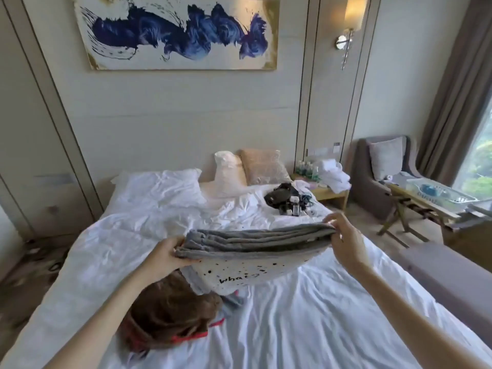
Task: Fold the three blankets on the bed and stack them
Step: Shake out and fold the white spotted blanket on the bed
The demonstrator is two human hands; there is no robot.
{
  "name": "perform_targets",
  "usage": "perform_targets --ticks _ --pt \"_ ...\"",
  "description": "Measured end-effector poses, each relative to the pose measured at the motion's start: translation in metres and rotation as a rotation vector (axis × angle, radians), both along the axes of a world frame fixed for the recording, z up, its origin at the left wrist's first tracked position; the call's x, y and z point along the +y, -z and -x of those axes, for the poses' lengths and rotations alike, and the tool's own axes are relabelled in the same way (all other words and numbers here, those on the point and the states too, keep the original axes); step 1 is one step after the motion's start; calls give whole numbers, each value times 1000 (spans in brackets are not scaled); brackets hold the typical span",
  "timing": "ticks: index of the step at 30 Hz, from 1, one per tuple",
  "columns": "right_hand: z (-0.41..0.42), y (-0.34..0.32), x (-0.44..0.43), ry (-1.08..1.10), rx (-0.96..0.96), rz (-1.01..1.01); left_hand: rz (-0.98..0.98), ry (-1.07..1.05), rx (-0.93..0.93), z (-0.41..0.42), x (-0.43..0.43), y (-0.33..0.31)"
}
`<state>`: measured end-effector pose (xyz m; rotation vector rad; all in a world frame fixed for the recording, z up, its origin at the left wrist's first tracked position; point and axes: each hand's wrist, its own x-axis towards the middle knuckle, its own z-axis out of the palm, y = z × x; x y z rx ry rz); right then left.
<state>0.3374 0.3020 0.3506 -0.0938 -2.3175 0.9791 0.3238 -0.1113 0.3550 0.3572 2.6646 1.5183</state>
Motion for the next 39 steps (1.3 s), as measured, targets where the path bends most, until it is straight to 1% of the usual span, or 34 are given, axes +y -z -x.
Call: perform_targets --ticks 3,5,8,12,19,22,25,28,30,32,33,34,36,39 --pt "-56 62 14 -44 -189 -107 196 66 -42 -62 10 57" --pt "-95 97 24 -90 -275 -189 336 56 -100 -104 19 92" --pt "-155 139 37 -163 -377 -307 463 14 -134 -168 33 142" --pt "-223 175 52 -222 -433 -441 577 9 -87 -236 50 182" --pt "-311 223 83 -287 -583 -562 770 233 -33 -328 73 223" --pt "-344 249 89 -350 -598 -611 828 268 74 -362 81 247" --pt "-373 270 93 -366 -639 -613 858 265 159 -394 86 266" --pt "-397 293 94 -359 -702 -592 871 286 127 -417 86 290" --pt "-406 311 90 -343 -827 -594 925 297 18 -424 87 307" --pt "-406 328 83 -345 -1019 -593 1008 323 -119 -428 87 326" --pt "-403 333 79 -360 -1103 -578 1029 331 -189 -427 86 332" --pt "-398 338 74 -374 -1148 -549 1028 324 -252 -424 87 335" --pt "-383 341 65 -394 -1134 -474 1000 269 -291 -409 92 336" --pt "-348 329 51 -407 -1065 -377 928 170 -263 -371 101 323"
